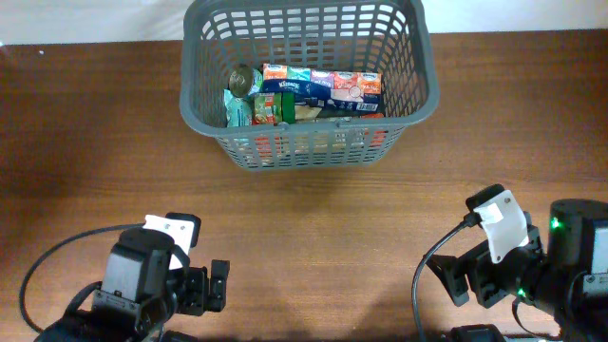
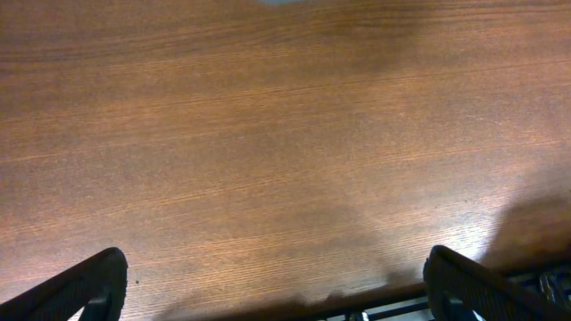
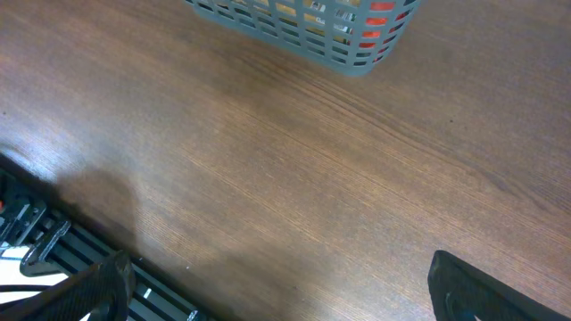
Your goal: Pack container
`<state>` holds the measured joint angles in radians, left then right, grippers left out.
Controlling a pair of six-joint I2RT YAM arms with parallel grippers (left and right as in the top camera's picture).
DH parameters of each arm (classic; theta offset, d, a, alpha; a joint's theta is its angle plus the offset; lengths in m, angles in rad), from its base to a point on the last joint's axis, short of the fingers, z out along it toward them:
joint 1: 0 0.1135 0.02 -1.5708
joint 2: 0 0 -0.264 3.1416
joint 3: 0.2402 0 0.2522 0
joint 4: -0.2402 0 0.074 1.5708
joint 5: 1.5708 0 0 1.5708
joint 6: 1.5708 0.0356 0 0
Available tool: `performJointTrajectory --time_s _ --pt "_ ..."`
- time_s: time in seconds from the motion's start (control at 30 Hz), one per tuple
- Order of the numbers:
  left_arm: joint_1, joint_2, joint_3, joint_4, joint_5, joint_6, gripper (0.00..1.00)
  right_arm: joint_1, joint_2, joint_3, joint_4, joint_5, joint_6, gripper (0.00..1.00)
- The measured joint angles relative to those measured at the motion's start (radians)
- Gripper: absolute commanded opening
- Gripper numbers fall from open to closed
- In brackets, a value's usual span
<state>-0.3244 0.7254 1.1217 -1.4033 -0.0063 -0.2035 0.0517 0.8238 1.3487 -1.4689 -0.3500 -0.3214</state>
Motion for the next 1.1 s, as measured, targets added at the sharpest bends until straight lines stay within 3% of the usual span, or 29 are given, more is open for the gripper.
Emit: performJointTrajectory --time_s 0.23,0.47,0.73,1.1 --pt "0.004 -0.042 -0.003 0.05 -0.001 0.0 0.99 0.0 0.0 0.0 0.0 0.0 0.0 0.99" --pt "0.058 -0.25 -0.066 0.362 -0.009 0.132 0.99 0.0 0.0 0.0 0.0 0.0 0.0 0.99" --pt "0.127 -0.454 -0.433 0.588 -0.013 0.318 0.99 0.0 0.0 0.0 0.0 0.0 0.0 0.99" --pt "0.137 -0.656 -0.813 0.729 -0.02 0.316 0.99 0.0 0.0 -0.001 0.0 0.0 0.0 0.99"
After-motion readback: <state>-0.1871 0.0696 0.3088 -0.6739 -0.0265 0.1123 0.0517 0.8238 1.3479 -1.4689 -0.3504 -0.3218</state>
